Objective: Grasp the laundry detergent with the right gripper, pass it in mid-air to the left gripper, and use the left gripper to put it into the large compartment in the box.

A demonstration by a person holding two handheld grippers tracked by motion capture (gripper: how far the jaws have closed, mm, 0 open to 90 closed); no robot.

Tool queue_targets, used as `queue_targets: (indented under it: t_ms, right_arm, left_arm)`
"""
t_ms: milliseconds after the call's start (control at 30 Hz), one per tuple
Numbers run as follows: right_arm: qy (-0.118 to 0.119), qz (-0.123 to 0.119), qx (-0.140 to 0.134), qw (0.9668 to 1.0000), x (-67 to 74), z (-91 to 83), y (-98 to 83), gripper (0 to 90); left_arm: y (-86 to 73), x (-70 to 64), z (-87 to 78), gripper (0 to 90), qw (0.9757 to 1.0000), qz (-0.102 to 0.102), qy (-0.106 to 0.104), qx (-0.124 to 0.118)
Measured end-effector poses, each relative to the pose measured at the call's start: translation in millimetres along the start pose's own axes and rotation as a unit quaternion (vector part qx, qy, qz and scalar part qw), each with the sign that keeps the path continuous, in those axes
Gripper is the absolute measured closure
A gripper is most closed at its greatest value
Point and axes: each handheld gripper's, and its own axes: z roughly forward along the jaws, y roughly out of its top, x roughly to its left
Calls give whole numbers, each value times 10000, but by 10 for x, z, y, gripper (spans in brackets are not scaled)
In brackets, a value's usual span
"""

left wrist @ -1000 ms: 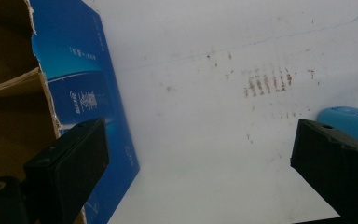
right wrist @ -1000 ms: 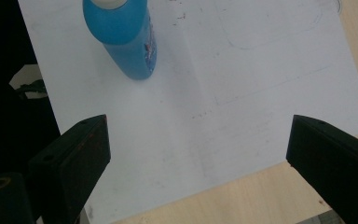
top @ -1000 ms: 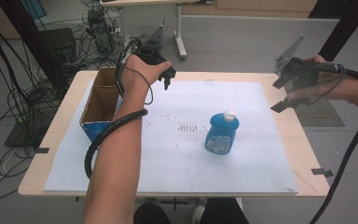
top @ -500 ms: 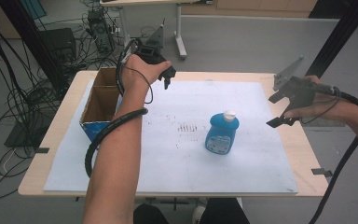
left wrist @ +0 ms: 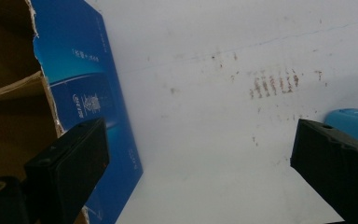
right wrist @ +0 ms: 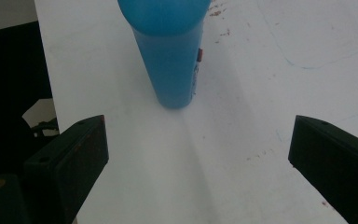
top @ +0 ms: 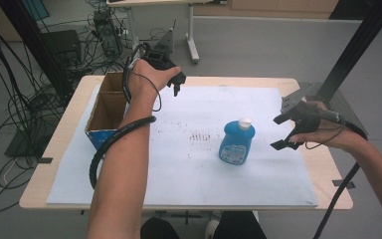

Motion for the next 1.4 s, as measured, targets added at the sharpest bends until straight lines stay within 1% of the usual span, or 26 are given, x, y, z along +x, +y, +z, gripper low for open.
queue_targets:
  t_ms: [33,100,133,200,267,400,533,567,667,700,733,967,1133,1267,1367,1400]
  right_arm:
    - [0,0,0,10000,0,0,0,49]
    - [21,0,-74,10000,20,82,-17,47]
    - [21,0,-74,10000,20,82,-17,47]
    - [45,10,-226,9997,36,169,-30,45]
    - [46,21,-265,9996,42,196,-32,45]
    - [83,-3,-453,9989,86,356,-43,44]
    - [89,11,-635,9979,109,465,-58,42]
    - [89,11,-635,9979,109,465,-58,42]
    - [97,7,-781,9969,133,548,-76,41]
    - [97,7,-781,9969,133,548,-76,41]
    - [102,25,-859,9963,144,587,-88,40]
    - [152,66,-1028,9946,171,707,-116,39]
    - [152,75,-1222,9924,198,819,-99,36]
    - [134,81,-1299,9914,207,858,-89,37]
    - [91,126,-1460,9892,203,894,-90,34]
    - [91,126,-1460,9892,203,894,-90,34]
  left_arm:
    - [0,0,0,50,10000,0,0,0]
    - [4,8,6,50,10000,-6,4,6]
    - [4,8,6,50,10000,-6,4,6]
    - [8,9,8,50,10000,-5,9,0]
    - [12,7,11,50,10000,-1,14,0]
    - [17,-7,20,50,10000,20,12,10]
    - [23,-18,33,50,10000,20,24,5]
    - [23,-18,33,50,10000,20,24,5]
    - [28,-17,33,50,10000,25,31,11]
    - [30,-17,33,50,10000,23,28,5]
    - [31,-18,34,50,10000,20,33,10]
    - [46,-39,50,50,10000,39,44,21]
    - [60,-66,58,49,10000,53,42,14]
    - [67,-68,59,49,10000,65,50,20]
    - [69,-69,73,49,10000,44,55,23]
    - [69,-69,73,49,10000,44,55,23]
